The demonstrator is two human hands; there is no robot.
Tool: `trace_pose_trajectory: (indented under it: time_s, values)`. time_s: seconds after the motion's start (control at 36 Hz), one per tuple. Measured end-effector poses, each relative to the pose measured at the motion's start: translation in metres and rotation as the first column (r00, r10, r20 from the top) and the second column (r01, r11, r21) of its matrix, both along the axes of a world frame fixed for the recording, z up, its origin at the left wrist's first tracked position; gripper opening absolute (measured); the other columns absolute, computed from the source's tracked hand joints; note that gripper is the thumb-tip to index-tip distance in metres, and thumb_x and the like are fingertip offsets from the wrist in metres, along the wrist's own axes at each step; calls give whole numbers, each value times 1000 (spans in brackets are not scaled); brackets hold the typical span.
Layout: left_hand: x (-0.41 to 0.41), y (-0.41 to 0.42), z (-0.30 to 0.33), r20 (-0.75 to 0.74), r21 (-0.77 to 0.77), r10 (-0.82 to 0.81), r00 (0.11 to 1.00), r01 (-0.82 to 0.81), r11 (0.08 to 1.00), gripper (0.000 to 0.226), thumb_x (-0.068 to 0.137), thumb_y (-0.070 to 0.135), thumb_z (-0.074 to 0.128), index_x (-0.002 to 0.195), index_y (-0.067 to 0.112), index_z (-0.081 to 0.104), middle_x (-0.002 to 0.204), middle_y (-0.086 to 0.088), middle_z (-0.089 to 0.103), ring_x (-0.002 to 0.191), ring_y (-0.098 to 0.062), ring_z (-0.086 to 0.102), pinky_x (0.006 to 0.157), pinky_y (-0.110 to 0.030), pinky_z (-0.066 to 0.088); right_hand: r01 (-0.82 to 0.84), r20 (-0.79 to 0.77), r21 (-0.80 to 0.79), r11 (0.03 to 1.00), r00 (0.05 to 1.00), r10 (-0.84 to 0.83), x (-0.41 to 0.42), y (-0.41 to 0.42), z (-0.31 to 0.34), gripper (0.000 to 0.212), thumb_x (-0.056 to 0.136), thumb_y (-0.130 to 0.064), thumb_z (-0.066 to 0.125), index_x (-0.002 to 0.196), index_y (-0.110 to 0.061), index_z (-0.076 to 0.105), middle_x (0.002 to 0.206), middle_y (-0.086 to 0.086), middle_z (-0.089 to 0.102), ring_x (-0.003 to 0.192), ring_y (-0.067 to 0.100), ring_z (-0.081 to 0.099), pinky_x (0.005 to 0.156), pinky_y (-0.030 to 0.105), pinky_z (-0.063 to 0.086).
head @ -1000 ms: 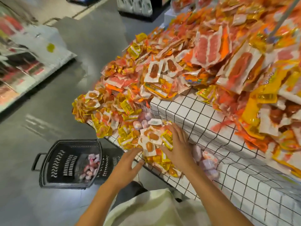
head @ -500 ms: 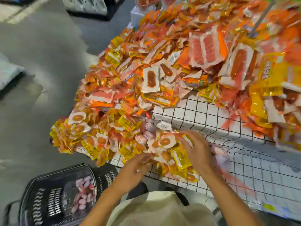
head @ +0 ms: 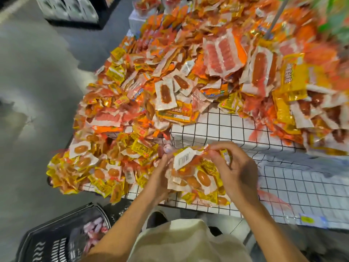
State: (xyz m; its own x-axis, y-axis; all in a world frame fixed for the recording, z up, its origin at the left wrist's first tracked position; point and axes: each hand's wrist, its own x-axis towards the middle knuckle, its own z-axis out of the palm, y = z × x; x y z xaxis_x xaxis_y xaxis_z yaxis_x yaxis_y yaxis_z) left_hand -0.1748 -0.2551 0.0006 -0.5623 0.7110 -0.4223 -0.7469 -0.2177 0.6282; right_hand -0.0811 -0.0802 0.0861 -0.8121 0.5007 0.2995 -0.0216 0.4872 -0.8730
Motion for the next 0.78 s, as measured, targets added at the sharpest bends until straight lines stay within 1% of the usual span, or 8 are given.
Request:
trace_pose_trajectory:
  time_s: [0.11, 0.28, 0.39, 0.44, 0.56, 0.61, 0.67, 0.78]
  values:
    - [13, 16, 2, 261, 132, -32, 965, -3, 991, 87, 70, 66, 77, 134, 9, 61, 127, -24, 57, 121, -43, 49, 109, -57, 35, -59, -24, -154, 986, 998, 56, -9, 1, -11, 13, 93, -25, 72, 100, -36, 71, 103, -14, 74, 98, 5, 69, 85, 23, 54]
    - [23, 23, -2, 337, 164, 17, 941, -76, 984, 62, 63, 37, 93, 115, 9, 73, 101, -15, 73, 90, -26, 72, 76, -37, 58, -442, 234, 207, 873, 889, 395, -6, 1, -58, 41, 94, -29, 72, 133, -19, 67, 142, -8, 59, 140, 9, 46, 116, 39, 39]
    - [20, 10, -6, 285, -22, 26, 958, -21, 1000, 34, 61, 29, 90, 78, 10, 69, 62, -9, 60, 54, -24, 56, 55, -30, 42, -521, 277, 254, 815, 846, 455, 8, 9, -63, 64, 95, -54, 62, 151, -29, 46, 162, -23, 29, 153, 4, 23, 125, 26, 17]
    - [19, 2, -9, 324, -13, 43, 945, -41, 999, 31, 63, 24, 84, 74, 14, 57, 55, -6, 49, 50, -21, 44, 57, -31, 26, -502, 230, 183, 845, 858, 460, 15, 17, -65, 63, 96, -54, 62, 152, -32, 43, 161, -20, 33, 152, 9, 28, 123, 24, 19]
    - [15, -17, -14, 343, -16, 148, 928, -152, 988, 16, 69, 17, 73, 80, 13, 63, 60, -6, 54, 48, -21, 48, 55, -30, 40, -218, 177, -67, 974, 958, 226, 32, 46, -86, 50, 97, -43, 65, 145, -39, 50, 149, -17, 51, 141, 7, 45, 113, 19, 35]
    - [12, -28, -15, 328, 36, 165, 930, -187, 982, 10, 74, 15, 67, 76, 13, 58, 52, -4, 51, 43, -17, 35, 52, -30, 31, -45, 214, -229, 972, 972, 96, 41, 60, -105, 47, 96, -34, 69, 139, -41, 53, 141, -21, 57, 136, 3, 50, 112, 23, 41]
    - [11, -39, -18, 319, -55, 258, 912, -254, 966, 11, 70, 13, 69, 70, 13, 58, 50, -4, 53, 41, -16, 36, 49, -28, 34, 39, 337, -336, 941, 938, 82, 46, 74, -124, 55, 91, -29, 72, 139, -38, 48, 143, -25, 54, 137, 3, 48, 114, 30, 43]
    - [11, -61, -22, 203, -249, 442, 874, -391, 886, 3, 66, 15, 67, 68, 16, 70, 60, -3, 66, 49, -21, 63, 49, -26, 53, -71, 571, -244, 967, 795, 203, 44, 86, -146, 80, 88, -41, 72, 154, -20, 32, 159, -7, 33, 147, 8, 31, 120, 34, 33]
